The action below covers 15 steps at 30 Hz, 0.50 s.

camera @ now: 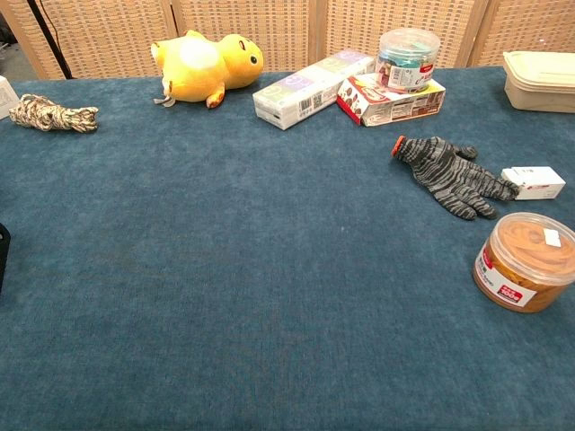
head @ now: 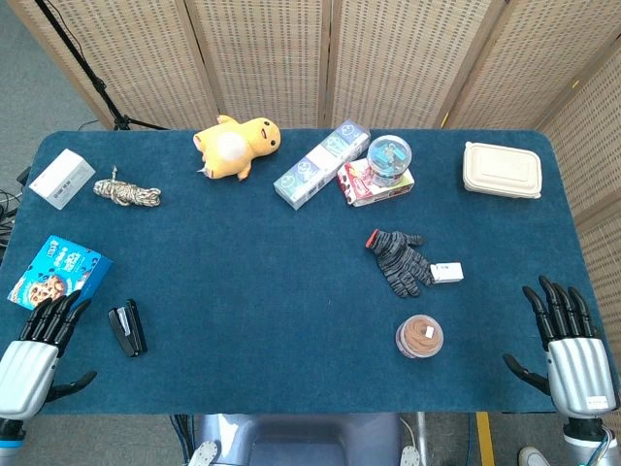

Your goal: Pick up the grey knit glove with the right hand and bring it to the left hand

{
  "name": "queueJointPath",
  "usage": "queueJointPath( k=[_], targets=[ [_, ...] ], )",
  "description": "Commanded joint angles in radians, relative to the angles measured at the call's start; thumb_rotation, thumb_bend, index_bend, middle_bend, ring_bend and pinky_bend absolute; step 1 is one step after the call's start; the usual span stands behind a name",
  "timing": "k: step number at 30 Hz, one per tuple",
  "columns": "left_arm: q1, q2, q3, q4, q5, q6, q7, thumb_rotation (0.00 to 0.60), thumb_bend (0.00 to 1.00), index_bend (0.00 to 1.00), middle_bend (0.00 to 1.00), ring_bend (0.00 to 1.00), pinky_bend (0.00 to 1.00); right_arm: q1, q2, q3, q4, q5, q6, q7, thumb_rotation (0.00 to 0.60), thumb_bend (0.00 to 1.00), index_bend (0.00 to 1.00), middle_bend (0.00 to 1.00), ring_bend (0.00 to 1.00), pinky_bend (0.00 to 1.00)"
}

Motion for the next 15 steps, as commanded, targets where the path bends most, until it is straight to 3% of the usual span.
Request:
queueJointPath(
  k=[1,15],
  targets=[
    [0.0,0.0,0.0,0.0,-0.001,-0.001,0.0,0.6,0.03,0.0,0.0,0.0,0.0,0.0,0.0,0.0,0.0,0.001,-0.002,-0.001,0.6,0.0,0.08,0.0,0.0,0.0],
    [-0.002,-0.01,-0.01,0.001,-0.011,-0.003,0.019,0.6,0.03,0.0,0.0,0.0,0.0,0.049,-0.015,0.02,0.016,0.066,-0.099,0.014,0.6,0.0,0.08,0.0,0.0,0.0]
  ],
)
